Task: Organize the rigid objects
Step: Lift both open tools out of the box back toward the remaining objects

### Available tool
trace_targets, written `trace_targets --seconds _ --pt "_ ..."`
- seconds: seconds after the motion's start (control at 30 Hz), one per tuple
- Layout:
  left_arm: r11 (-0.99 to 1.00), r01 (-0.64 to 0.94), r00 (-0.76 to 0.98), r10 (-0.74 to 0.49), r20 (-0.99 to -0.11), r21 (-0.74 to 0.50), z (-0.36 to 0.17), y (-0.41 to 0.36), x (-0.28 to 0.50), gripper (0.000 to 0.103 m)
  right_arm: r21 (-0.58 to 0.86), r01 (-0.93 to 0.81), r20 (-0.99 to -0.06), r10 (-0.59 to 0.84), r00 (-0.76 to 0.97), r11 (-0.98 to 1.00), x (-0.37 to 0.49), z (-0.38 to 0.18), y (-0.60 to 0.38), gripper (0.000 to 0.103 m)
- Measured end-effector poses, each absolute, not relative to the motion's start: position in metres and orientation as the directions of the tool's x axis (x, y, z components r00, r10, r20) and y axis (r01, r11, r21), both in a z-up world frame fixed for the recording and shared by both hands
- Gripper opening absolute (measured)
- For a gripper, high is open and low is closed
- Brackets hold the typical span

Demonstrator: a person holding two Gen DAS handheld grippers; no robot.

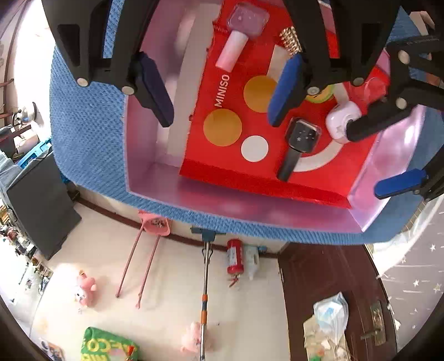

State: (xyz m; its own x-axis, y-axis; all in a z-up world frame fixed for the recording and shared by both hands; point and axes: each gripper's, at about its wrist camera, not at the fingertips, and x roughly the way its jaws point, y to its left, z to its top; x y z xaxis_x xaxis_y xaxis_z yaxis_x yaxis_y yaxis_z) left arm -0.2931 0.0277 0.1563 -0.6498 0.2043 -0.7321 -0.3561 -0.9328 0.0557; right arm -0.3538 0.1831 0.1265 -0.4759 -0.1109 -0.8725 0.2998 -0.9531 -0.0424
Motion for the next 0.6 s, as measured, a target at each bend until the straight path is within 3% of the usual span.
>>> trace_targets --seconds 0.07,0.23,0.33,0.47,0.6 --pt "-0.940 -0.336 -0.683 0.196 -0.704 0.065 0.168 0.027 -0.279 0.075 -0.043 0.292 -0.853 -0.117 -0.509 -0.955 -0.343 0.139 0.186 0.080" --pt "-0.948 -0.309 -0.753 0.194 -0.629 0.078 0.193 0.021 -0.240 0.077 -0.047 0.283 -0.799 -0.134 -0.587 -0.958 -0.313 0.168 0.196 0.090" --pt "-0.952 -0.293 -0.786 0.189 -0.589 0.086 0.203 0.018 -0.218 0.078 -0.049 0.281 -0.764 -0.146 -0.629 -0.958 -0.290 0.184 0.202 0.091" --pt "-0.962 -0.262 -0.829 0.183 -0.529 0.077 0.213 0.013 -0.188 0.088 -0.076 0.281 -0.717 -0.143 -0.683 -0.957 -0.256 0.202 0.202 0.098" --pt "-0.972 -0.226 -0.865 0.168 -0.473 0.069 0.218 0.010 -0.158 0.088 -0.106 0.275 -0.653 -0.142 -0.744 -0.956 -0.214 0.217 0.205 0.100"
